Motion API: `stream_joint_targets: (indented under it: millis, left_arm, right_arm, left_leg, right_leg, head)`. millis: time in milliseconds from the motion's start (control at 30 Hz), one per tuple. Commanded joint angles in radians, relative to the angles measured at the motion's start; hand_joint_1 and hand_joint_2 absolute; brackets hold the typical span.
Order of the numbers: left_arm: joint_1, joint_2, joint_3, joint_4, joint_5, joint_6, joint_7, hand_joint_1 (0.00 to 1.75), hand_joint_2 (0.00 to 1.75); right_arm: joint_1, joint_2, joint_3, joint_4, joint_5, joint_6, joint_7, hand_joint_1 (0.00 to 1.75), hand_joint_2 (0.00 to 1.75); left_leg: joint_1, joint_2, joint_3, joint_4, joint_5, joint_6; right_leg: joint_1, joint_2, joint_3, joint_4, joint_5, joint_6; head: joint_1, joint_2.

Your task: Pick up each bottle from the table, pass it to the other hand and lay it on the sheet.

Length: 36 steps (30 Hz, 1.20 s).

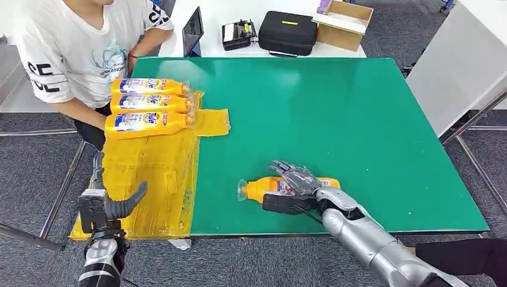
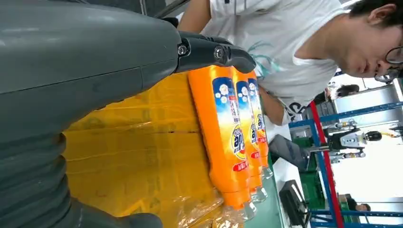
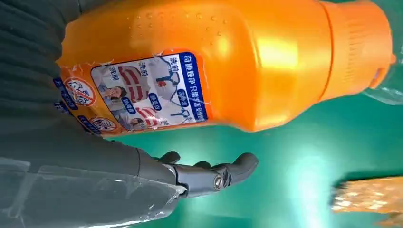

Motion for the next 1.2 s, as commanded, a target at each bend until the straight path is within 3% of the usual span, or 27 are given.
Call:
stream_joint_targets:
  millis: [33,267,467,800,900,1067,1200]
  left_arm:
    - [-0.019,0.0,0.0,0.055,0.004,-0.008,0.005,0.0,1.75]
    - [-0.012,-0.003,0.006,0.044,0.006,-0.012,0.007,0.0,1.75]
    - [-0.008,-0.009,0.014,0.044,0.004,-0.02,0.006,0.0,1.75]
    - [-0.008,-0.009,0.013,0.044,0.004,-0.02,0.006,0.0,1.75]
    - [-0.007,-0.014,0.014,0.036,0.002,-0.029,0.003,0.0,1.75]
    - [0.001,-0.019,0.015,0.031,0.003,-0.033,0.003,0.0,1.75]
    - [0.012,-0.013,0.021,0.032,0.004,-0.038,0.004,0.0,1.75]
  right_arm:
    - [0.027,-0.085,0.022,-0.071,0.0,0.009,0.016,0.0,1.75]
    - [0.083,-0.098,-0.01,-0.152,0.021,-0.016,0.04,0.0,1.75]
    - [0.123,-0.031,-0.068,-0.173,0.088,-0.072,0.033,0.0,1.75]
    - [0.123,-0.033,-0.069,-0.172,0.088,-0.072,0.033,0.0,1.75]
    - [0.148,0.049,-0.131,-0.18,0.158,-0.165,-0.002,0.0,1.75]
    - [0.148,0.117,-0.155,-0.183,0.237,-0.219,0.021,0.0,1.75]
    - [0.18,0.071,-0.163,-0.207,0.24,-0.179,0.03,0.0,1.75]
  left_leg:
    - [0.001,0.001,0.005,0.0,-0.002,0.0]
    - [0.001,0.001,0.005,0.0,-0.003,0.0]
    - [0.001,0.003,0.006,0.0,-0.003,0.0]
    - [0.001,0.003,0.003,0.0,-0.002,0.0]
    - [0.001,0.002,0.003,0.0,-0.002,0.0]
    - [0.001,0.006,0.004,0.0,-0.003,0.0]
    - [0.002,0.004,0.006,0.0,-0.004,0.0]
  right_leg:
    - [0.002,-0.001,0.005,-0.001,-0.002,-0.004]
    - [0.002,-0.001,0.006,-0.001,-0.002,-0.004]
    - [0.003,0.001,0.006,-0.001,-0.002,-0.005]
    - [0.002,0.001,0.003,-0.001,-0.001,-0.003]
    - [0.002,0.001,0.003,-0.001,-0.001,-0.003]
    - [0.002,0.004,0.003,0.0,-0.001,-0.004]
    - [0.003,0.002,0.005,0.0,-0.002,-0.005]
  head:
    - [0.0,0.0]
    - [0.0,0.0]
    - [0.0,0.0]
    - [0.0,0.0]
    - [0.0,0.0]
    - [0.0,0.0]
    - [0.0,0.0]
